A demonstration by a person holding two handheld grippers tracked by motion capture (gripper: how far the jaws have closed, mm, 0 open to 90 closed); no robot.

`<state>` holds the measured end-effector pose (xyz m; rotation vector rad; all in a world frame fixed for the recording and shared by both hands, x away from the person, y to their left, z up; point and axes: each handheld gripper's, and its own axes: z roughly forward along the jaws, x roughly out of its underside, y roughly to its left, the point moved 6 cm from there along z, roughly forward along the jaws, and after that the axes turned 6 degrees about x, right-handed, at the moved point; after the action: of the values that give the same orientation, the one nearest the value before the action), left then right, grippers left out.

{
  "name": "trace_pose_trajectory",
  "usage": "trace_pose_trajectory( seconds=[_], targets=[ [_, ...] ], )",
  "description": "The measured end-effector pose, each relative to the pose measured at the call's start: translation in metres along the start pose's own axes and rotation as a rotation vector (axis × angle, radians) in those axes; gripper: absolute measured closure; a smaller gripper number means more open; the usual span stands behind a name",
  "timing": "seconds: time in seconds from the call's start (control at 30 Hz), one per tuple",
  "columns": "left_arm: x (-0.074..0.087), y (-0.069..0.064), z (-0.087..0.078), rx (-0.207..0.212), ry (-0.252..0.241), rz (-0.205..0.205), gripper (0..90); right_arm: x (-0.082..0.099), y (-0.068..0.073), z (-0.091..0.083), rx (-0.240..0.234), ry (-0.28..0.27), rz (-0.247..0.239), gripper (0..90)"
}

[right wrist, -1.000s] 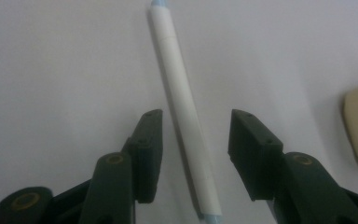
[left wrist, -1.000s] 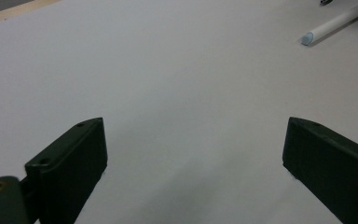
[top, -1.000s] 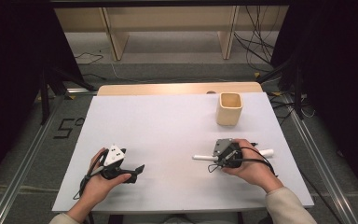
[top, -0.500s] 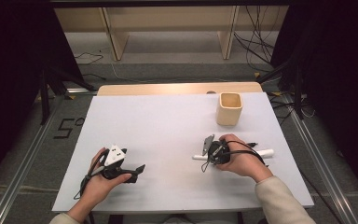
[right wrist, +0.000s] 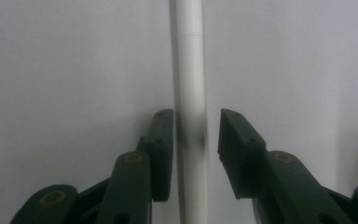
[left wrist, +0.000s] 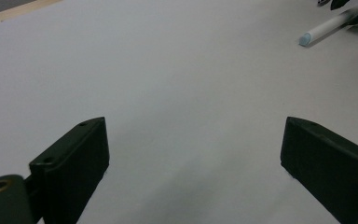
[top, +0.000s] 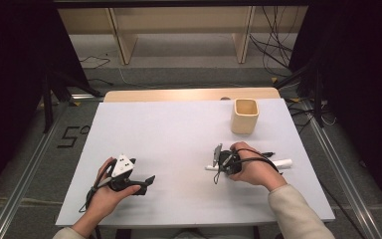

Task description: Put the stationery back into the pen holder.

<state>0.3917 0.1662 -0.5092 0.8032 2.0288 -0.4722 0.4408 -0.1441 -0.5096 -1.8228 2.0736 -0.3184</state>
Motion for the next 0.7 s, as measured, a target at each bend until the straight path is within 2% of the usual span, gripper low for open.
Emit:
trace_pose_trajectory(
  seconds=[0.17,0.23,0.33,0.7],
  targets=[
    [-0.0001,0.0002,0.0003,0.001,-0.001,0.0,7.7,0.0001,-0.0009,0.001,-0.002,0.028,-0.029,68.1],
    [-0.0001,0.0001,0.0002,0.002,-0.001,-0.001,7.8,-0.0001,-0.0002,0.0016,0.002,0.028,-0.021,68.3],
    [-0.0002,0.0001,0.0002,0.002,-0.001,-0.001,7.8,-0.0012,-0.0001,0.0023,-0.007,0.031,-0.046,69.6],
    [-0.0004,-0.0001,0.0003,0.002,-0.003,-0.001,8.1,-0.0025,-0.0001,0.0044,-0.01,0.044,-0.061,71.1]
  ],
)
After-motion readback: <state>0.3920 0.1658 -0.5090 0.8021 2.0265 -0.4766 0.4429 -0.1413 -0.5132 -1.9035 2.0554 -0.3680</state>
